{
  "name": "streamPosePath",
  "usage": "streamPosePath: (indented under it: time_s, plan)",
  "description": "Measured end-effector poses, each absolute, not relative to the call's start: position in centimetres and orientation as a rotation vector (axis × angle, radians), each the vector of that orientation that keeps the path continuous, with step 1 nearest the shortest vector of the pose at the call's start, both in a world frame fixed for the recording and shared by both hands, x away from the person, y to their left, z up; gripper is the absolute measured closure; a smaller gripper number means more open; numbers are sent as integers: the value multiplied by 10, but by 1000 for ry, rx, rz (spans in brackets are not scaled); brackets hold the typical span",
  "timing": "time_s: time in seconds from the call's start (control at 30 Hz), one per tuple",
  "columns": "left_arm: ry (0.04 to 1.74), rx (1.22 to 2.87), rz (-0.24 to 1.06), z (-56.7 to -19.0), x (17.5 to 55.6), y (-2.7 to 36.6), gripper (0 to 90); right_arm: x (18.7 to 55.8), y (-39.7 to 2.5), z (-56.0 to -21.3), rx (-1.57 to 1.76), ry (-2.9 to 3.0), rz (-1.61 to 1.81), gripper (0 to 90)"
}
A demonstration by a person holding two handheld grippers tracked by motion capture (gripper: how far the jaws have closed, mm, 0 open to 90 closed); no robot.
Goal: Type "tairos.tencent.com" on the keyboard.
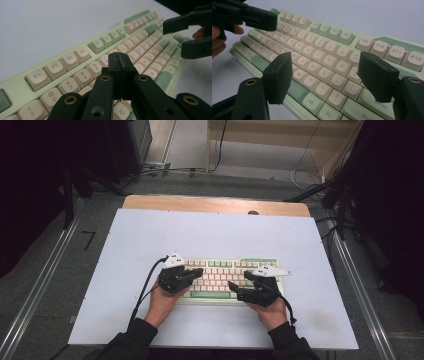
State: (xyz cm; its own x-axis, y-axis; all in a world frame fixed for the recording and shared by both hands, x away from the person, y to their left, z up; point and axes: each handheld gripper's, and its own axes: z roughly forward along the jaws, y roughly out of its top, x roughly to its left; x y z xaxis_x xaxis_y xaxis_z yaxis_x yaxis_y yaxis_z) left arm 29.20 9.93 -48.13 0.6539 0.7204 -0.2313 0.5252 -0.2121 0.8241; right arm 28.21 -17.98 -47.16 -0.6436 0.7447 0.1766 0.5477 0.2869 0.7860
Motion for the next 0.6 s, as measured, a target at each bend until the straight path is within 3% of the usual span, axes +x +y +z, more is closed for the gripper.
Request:
streamPosePath:
  time_s: [0.6]
  plan:
    - [1040, 2016, 303, -488, 304, 75, 900, 282, -180, -471, 1191, 2332, 1290, 279]
